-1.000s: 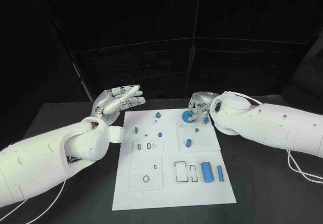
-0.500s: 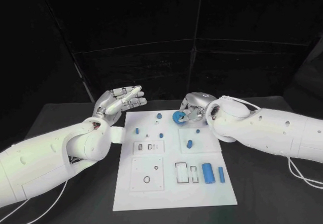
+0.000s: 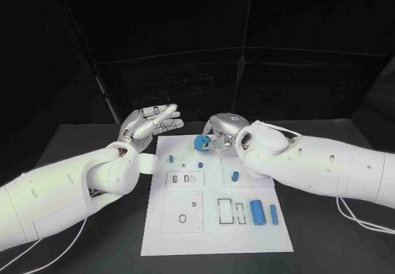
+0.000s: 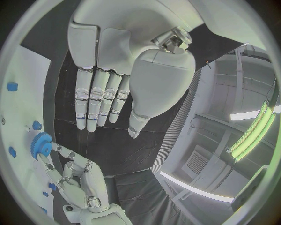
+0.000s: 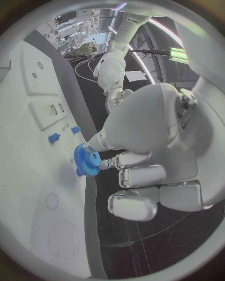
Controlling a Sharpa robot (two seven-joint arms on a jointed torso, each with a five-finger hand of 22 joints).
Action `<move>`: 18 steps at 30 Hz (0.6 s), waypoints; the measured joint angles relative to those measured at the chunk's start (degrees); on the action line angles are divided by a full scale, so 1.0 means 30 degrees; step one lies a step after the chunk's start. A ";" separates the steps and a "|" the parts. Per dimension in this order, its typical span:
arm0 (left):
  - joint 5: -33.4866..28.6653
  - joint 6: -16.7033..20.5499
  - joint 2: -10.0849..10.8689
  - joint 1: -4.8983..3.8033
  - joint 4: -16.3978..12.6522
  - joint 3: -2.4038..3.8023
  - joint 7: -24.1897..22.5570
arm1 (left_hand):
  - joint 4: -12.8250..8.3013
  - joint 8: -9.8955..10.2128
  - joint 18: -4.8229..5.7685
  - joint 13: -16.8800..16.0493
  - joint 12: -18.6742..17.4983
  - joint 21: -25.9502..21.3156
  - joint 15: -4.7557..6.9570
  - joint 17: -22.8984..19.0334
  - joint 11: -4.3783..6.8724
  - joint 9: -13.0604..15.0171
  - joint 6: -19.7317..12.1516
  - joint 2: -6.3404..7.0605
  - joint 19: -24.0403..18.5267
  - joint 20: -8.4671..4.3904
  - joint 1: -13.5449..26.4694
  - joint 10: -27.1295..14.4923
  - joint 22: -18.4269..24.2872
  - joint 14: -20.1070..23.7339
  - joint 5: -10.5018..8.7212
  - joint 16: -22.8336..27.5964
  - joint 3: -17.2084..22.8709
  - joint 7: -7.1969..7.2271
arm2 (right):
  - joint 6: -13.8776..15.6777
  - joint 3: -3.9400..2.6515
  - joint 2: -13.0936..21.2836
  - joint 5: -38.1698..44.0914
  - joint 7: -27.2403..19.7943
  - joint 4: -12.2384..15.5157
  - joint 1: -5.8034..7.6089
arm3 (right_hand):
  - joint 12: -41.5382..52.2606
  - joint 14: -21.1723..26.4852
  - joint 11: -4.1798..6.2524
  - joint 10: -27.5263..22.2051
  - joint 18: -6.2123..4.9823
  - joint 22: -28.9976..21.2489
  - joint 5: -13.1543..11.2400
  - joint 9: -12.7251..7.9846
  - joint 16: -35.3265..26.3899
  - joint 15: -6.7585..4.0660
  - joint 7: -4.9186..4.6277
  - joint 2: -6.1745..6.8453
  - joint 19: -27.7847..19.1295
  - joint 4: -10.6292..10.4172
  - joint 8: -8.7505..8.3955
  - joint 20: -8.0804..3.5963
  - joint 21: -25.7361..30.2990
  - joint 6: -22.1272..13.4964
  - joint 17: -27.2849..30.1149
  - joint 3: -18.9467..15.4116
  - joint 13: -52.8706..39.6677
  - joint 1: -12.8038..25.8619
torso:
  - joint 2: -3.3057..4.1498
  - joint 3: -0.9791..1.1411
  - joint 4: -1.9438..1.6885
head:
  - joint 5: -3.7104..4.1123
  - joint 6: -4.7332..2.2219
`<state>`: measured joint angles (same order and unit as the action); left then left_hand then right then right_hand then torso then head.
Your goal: Assemble the parts on the task board
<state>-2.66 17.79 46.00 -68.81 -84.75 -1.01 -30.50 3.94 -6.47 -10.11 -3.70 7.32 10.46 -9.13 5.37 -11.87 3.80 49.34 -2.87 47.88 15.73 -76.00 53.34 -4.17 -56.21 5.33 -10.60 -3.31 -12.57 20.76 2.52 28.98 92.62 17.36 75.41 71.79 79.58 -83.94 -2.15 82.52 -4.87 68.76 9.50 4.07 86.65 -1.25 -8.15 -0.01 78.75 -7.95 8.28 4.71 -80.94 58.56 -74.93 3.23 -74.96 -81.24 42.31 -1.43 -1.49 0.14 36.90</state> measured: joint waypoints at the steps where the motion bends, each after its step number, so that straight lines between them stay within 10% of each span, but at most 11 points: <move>1: 0.0000 0.0000 -0.0001 0.0000 -0.0002 0.0000 0.0003 | 0.0000 0.0000 -0.0001 0.0000 0.0000 0.0000 0.0000 0.0000 0.0000 0.0000 0.0000 0.0000 0.0000 0.0000 0.0000 0.0000 0.0000 0.0000 0.0000 0.0000 0.0000 0.0000 | 0.0019 0.0003 -0.0143 0.0085 0.0000 -0.0126 -0.0027 | 0.0000 0.0000 0.0000 -0.0001 0.0000 0.0000 0.0035 -0.0004 0.0000 0.0000 0.0001 0.0000 0.0000 0.0038 -0.0034 0.0000 0.0000 0.0001 0.0000 0.0038 0.0000 0.0000 | 0.0002 -0.0002 0.0000 | -0.0029 0.0005; 18: -0.0004 0.0000 -0.0074 -0.0004 -0.0029 0.0000 0.0043 | 0.0000 0.0000 -0.0001 0.0000 0.0000 0.0000 0.0000 0.0002 0.0000 0.0000 0.0000 0.0000 0.0068 0.0067 0.0000 0.0000 0.0013 0.0000 0.0000 0.0000 0.0000 0.0000 | -0.0269 0.0138 -0.1999 0.0871 -0.0042 -0.2002 -0.0276 | -0.0073 0.0001 -0.0076 -0.0076 -0.0002 0.0026 0.0058 -0.0050 -0.0001 0.0003 0.0027 0.0128 0.0000 0.0024 -0.0180 0.0001 0.0000 0.0016 0.0004 0.0141 0.0005 0.0124 | 0.0002 0.0027 0.0018 | -0.0240 0.0104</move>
<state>-2.67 17.79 45.78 -68.82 -84.84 -1.01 -30.37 3.94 -6.47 -10.11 -3.70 7.32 10.46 -9.13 5.38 -11.87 3.80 49.34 -2.87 48.09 15.94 -76.00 53.34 -4.13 -56.21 5.33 -10.60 -3.31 -12.57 19.96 2.94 22.98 95.23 17.24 69.40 70.96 79.36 -83.94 -2.38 82.29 -4.88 68.84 9.67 3.92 86.65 -1.25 -8.07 0.38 78.75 -7.88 7.74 4.71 -80.94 58.61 -74.92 3.66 -74.94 -80.87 42.31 -1.35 -1.44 -0.58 37.22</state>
